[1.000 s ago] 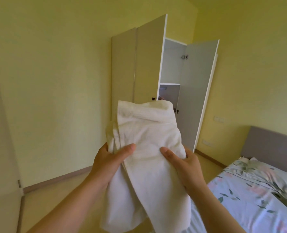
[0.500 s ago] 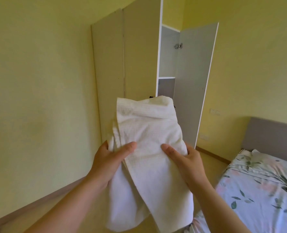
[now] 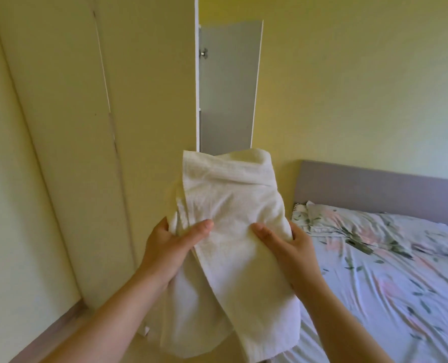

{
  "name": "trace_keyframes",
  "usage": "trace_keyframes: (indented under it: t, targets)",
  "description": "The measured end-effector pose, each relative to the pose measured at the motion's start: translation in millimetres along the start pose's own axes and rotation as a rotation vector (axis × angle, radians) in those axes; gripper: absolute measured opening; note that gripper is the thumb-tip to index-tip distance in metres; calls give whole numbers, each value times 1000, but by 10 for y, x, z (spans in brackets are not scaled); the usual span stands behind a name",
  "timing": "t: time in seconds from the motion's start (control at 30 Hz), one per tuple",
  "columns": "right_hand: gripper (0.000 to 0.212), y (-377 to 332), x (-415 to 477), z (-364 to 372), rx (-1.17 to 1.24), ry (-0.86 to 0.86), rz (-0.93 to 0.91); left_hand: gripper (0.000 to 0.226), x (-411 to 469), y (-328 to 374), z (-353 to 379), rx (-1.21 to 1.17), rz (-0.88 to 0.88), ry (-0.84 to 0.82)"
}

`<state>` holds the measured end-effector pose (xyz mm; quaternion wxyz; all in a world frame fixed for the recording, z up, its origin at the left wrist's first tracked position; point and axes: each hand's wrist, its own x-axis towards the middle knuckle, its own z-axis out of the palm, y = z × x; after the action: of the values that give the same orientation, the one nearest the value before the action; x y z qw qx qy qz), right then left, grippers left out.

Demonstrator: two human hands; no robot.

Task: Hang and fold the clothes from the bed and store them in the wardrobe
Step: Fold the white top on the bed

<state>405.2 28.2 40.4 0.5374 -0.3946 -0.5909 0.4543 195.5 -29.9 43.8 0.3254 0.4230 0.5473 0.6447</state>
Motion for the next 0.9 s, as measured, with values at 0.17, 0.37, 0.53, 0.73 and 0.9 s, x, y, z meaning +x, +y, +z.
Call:
trace_keyframes:
  t: [0.17, 0.37, 0.53, 0.73, 0.9]
  targets:
    - [30, 125, 350, -165, -42, 139, 13, 48, 539, -159, 345, -18, -4, -125]
    - [30, 251, 780, -538, -44, 240, 2, 45, 1076, -211, 924, -39, 21, -277]
    - [32, 308, 1208, -733, -67, 290, -12, 49, 1547, -269, 1306, -70, -8, -366]
    - [38, 556, 1894, -725, -125, 356, -13, 47, 2283, -450, 1556, -81, -9, -410]
    - [30, 692, 2500, -604, -143, 396, -45, 43, 2951, -539, 1702, -113, 22, -416]
